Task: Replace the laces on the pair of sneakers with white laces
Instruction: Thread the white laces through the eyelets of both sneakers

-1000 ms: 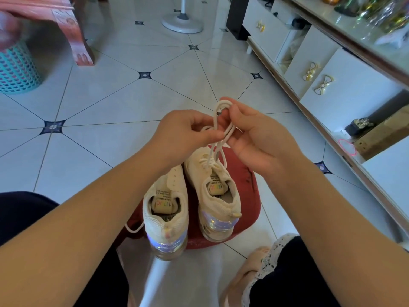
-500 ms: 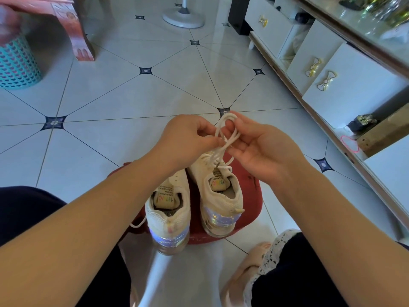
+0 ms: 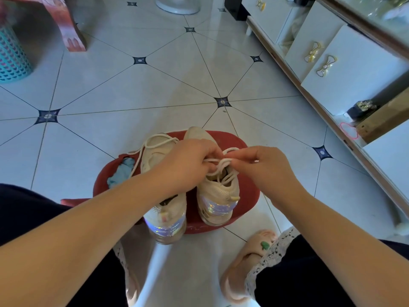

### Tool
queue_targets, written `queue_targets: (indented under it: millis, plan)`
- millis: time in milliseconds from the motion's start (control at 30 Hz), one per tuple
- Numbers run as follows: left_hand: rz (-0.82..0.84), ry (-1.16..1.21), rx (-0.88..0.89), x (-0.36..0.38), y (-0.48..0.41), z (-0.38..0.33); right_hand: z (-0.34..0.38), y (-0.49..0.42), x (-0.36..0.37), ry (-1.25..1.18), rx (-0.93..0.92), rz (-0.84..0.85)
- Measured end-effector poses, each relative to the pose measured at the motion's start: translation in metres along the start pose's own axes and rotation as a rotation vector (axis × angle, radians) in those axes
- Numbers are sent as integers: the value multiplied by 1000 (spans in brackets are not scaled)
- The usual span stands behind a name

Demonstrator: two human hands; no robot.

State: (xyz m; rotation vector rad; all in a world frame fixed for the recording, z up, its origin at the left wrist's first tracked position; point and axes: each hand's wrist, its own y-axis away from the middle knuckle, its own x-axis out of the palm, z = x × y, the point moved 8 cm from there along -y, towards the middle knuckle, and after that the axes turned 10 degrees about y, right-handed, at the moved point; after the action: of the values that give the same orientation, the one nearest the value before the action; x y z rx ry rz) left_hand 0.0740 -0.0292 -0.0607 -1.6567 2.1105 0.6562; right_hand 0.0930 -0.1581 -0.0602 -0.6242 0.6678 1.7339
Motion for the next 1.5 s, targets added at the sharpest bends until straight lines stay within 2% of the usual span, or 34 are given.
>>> queue_targets:
  millis: [100,167,333,467,600,667,800,900,967,1067,1100,1167,1233,1333,1433,1500]
  plan:
    - [-2,-8,15,-1,2,1,13,2,3,396,-169,-1]
    - [23,-24,-5,-2,2,5,20,4,10,518,-259,34]
    - [138,42,-29,-2,7,9,25,6,9,551,-293,52]
    - [29,-50,42,-8,7,2,27,5,9,449,-271,70]
    - [-50,-165,130,-3,7,-7,30,2,19,617,-307,155]
    - [-79,-178,143,-2,8,-7,27,0,21,627,-307,200]
    - [-89,29,90,-3,12,-4,16,-2,21,567,-254,298]
    - [-83,47,94,-1,14,-5,15,-5,16,480,-207,357]
    - [-43,-12,105,4,14,-7,12,-13,0,317,-129,302]
    - [50,-118,127,13,13,-8,-6,-30,-24,140,29,97]
    - [72,-133,121,14,12,-6,-13,-33,-23,121,79,80]
    - [96,-154,120,12,9,-4,-26,-35,-6,52,191,159]
    - [79,-166,133,8,6,-4,-36,-32,19,-62,289,297]
    - [-6,-162,118,-5,1,-2,-37,-28,47,-282,323,434]
    - [-80,-122,72,-16,-4,4,-40,-32,47,-421,346,360]
    - [-89,-120,49,-17,-5,7,-40,-36,39,-400,322,286]
